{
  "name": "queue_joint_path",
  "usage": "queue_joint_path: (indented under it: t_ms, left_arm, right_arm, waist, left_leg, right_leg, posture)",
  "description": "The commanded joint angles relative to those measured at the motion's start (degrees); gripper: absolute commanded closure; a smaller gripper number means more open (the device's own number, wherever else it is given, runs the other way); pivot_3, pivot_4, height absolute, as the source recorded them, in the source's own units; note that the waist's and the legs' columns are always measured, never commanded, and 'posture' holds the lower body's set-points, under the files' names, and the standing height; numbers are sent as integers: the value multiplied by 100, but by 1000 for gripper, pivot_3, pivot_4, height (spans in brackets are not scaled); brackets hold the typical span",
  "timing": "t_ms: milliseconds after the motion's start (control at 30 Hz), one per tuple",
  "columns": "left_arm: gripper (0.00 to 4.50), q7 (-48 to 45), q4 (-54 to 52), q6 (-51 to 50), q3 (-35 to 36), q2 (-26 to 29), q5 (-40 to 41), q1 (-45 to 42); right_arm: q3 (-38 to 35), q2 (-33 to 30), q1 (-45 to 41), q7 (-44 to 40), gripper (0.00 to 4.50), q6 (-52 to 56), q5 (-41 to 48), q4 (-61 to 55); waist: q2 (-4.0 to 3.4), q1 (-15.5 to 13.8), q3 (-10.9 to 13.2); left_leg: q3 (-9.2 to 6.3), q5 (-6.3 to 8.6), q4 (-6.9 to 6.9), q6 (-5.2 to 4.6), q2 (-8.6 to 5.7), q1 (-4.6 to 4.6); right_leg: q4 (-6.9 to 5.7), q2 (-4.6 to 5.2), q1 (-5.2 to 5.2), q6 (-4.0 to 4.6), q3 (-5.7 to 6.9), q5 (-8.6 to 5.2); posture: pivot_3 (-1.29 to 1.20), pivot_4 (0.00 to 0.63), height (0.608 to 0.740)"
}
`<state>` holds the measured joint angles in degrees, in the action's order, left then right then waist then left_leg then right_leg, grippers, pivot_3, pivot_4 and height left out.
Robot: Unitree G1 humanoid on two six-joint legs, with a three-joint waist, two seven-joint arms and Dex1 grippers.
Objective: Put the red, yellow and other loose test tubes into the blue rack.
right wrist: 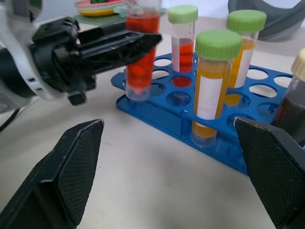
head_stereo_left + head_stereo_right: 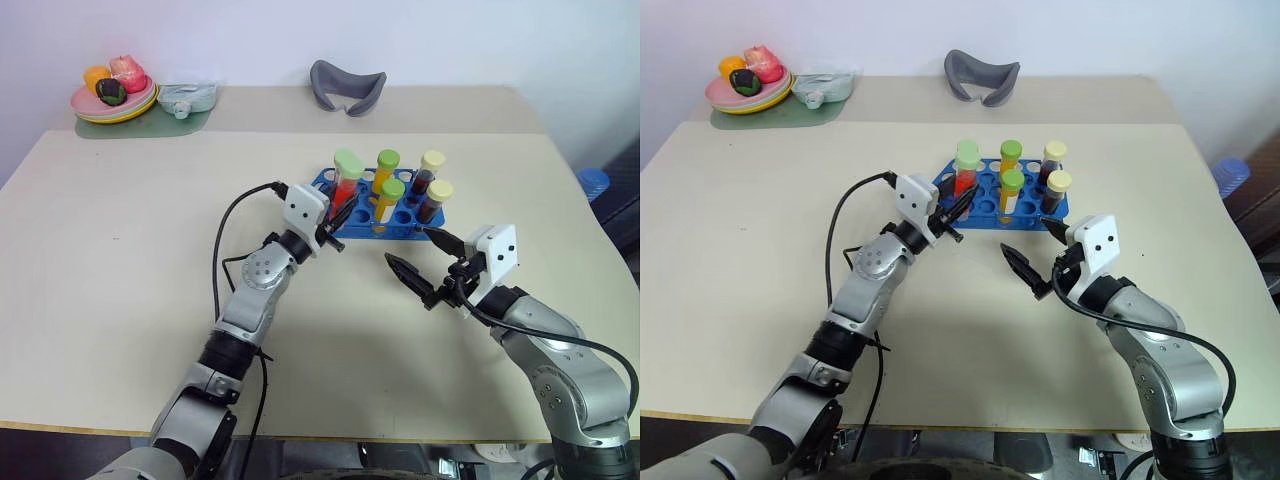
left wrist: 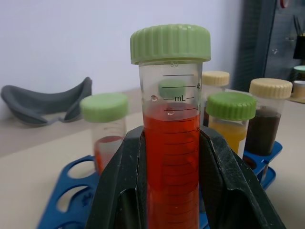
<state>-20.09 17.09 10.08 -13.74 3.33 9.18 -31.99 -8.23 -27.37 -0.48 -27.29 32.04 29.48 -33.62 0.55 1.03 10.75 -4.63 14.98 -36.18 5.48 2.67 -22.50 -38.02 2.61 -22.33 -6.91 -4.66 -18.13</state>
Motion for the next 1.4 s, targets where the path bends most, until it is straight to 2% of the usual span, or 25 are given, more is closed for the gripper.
queue_joint_path:
  t_ms: [33, 367, 733, 967, 1167, 1267, 1400]
  left_arm:
    - [3639, -78, 310, 522, 175, -127, -126, -217]
    - [3639, -50, 1544, 1340, 471, -422, -381, -664]
    - [3639, -74, 1630, 1426, 579, -482, -439, -595]
    - [167, -117, 1249, 1288, 743, -522, -292, -459]
    - [167, -548, -477, 280, 868, -151, 388, 238]
    - [167, -825, -1837, -689, 1143, 586, 846, 873]
    - [167, -1197, -2693, -1633, 1691, 1790, 1201, 1530]
  right_arm:
    - [-56, -2, -13, 44, 0, -69, 36, -202]
    - [-62, -12, 233, 150, 0, 17, 130, -484]
    - [23, -19, 206, 166, 0, 50, 151, -505]
    - [83, -46, 161, 133, 0, 38, 142, -461]
    - [-176, -262, 102, -6, 0, 17, 167, -330]
    - [-582, -621, 224, -272, 0, -21, 213, -220]
    - [-1241, -1076, 548, -719, 0, 14, 390, -21]
  waist:
    - [0, 6, 0]
    - [0, -1, 0]
    - [0, -7, 0]
    - [0, -3, 0]
    - [0, 10, 0]
    - [-2, 35, -1]
    - [-3, 5, -1]
  left_leg:
    - [0, 0, 0, 0, 0, 0]
    - [-1, 0, 1, -1, 0, 0]
    - [-2, 0, 1, -1, -1, 1]
    - [-2, 0, 1, 0, -1, 1]
    - [-2, 0, 2, 0, 1, 2]
    - [-2, 0, 4, -1, 3, 3]
    - [-3, 0, 3, -1, 5, 7]
  right_leg:
    - [0, 0, 0, 0, 0, 0]
    - [0, 0, 0, -1, 1, 0]
    - [0, 0, 1, -1, 2, 0]
    - [0, -1, 1, -1, 1, 0]
    - [-1, -1, 1, -1, 1, 0]
    - [-3, -2, 0, -1, 0, 0]
    - [-6, -3, 4, 0, 1, -1]
  posture:
    - [0, 150, 740]
    - [0, 150, 740]
    - [0, 150, 740]
    - [0, 150, 740]
    - [0, 150, 740]
    - [0, 150, 740]
    - [0, 150, 740]
